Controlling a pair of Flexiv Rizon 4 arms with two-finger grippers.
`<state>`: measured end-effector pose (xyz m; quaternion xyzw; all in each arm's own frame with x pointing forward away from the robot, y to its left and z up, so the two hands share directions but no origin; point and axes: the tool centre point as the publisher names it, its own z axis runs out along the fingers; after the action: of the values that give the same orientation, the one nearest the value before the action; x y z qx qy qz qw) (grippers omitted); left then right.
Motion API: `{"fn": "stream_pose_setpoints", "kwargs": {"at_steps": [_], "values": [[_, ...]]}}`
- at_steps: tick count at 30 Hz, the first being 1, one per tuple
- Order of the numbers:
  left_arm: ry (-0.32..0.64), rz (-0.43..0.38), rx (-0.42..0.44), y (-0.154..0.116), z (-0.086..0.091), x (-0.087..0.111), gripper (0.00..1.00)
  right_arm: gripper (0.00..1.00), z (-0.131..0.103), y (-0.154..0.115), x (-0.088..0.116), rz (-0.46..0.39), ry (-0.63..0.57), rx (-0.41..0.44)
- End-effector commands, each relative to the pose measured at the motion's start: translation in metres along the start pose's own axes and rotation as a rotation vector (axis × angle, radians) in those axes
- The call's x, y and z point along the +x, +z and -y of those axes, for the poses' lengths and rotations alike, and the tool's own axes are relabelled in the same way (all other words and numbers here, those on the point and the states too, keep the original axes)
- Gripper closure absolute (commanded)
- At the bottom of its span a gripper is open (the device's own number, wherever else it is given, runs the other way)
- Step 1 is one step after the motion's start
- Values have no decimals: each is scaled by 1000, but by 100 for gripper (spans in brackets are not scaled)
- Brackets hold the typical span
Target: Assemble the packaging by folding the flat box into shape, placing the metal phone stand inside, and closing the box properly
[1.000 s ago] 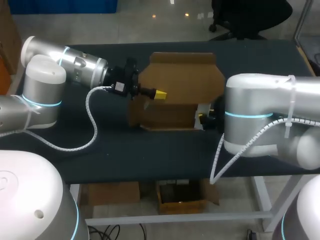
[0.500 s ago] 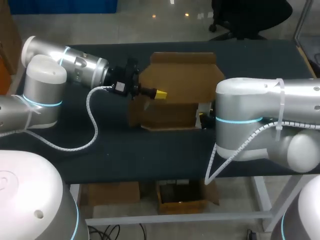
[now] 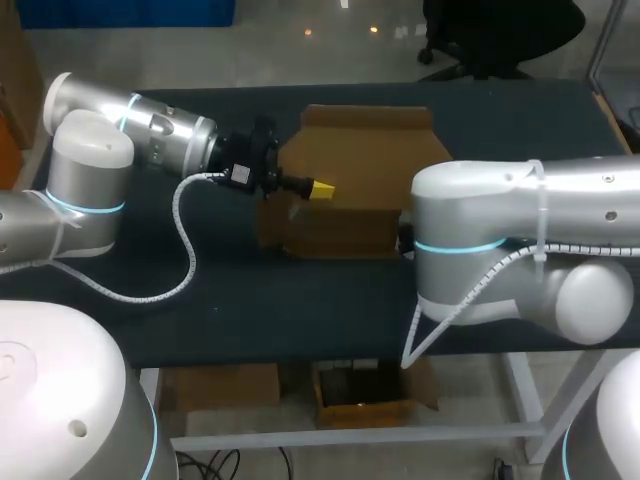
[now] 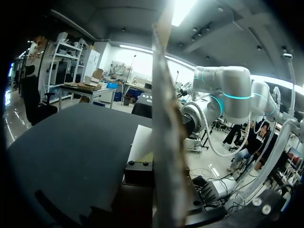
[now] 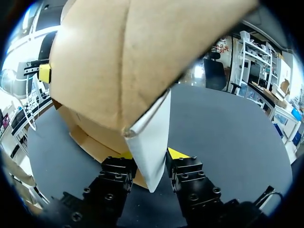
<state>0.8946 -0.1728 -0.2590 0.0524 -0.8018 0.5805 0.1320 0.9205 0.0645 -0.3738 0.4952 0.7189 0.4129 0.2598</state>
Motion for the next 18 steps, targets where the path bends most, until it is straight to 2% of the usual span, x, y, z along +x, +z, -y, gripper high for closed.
{"fn": "stream_pose_setpoints", "kwargs": {"at_steps": [1, 10, 15, 18], "values": [[0, -2, -1, 1, -3, -1, 100, 65, 1, 3, 4, 87, 1, -4], [0, -2, -1, 1, -3, -1, 100, 67, 3, -4, 7, 89, 4, -11], [0, -2, -1, 1, -3, -1, 100, 74, 5, -9, 9, 94, 10, -12], [0, -2, -1, 1, -3, -1, 100, 75, 7, -12, 10, 102, 16, -9]]}}
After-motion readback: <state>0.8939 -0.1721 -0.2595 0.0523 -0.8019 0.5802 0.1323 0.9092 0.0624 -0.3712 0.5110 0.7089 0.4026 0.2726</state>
